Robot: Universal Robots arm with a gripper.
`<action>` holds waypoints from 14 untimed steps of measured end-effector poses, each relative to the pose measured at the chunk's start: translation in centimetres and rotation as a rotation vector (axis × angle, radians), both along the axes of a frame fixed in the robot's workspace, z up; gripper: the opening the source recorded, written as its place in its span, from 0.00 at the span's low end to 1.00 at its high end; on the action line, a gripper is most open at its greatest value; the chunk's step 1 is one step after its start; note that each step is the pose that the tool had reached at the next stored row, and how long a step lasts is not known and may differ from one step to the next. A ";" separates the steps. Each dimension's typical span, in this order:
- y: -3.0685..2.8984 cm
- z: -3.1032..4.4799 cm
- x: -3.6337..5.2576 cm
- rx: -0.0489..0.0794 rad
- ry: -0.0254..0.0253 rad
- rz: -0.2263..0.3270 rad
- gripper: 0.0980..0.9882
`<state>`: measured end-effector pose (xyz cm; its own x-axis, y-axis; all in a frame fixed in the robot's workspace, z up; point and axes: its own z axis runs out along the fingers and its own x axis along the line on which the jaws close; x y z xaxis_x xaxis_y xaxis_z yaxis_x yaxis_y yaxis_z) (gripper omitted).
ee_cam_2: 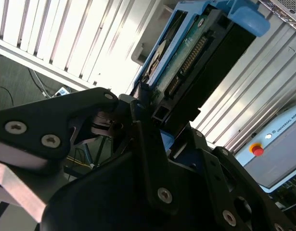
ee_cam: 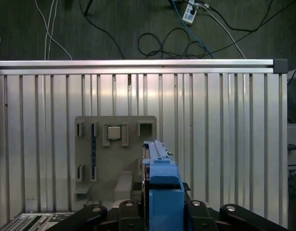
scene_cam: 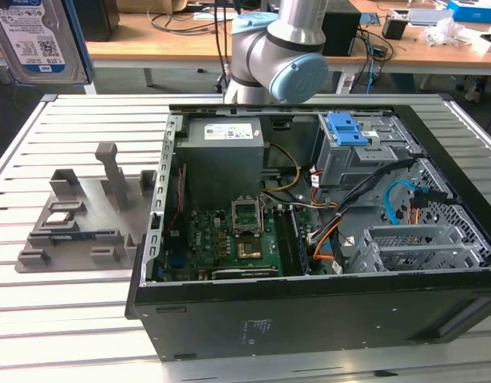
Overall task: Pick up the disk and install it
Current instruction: 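Pick up the disk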
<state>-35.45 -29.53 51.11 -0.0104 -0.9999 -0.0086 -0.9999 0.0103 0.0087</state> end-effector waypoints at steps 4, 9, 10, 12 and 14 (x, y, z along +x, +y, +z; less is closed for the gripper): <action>0.00 0.01 0.89 0.000 0.0001 0.000 0.30; 0.00 0.00 2.34 0.000 0.0000 0.000 0.30; 0.00 0.00 2.66 0.000 0.0001 0.000 0.30; 0.00 0.01 3.39 0.000 0.0002 0.000 0.30; 0.00 0.00 4.12 0.000 0.0000 0.000 0.30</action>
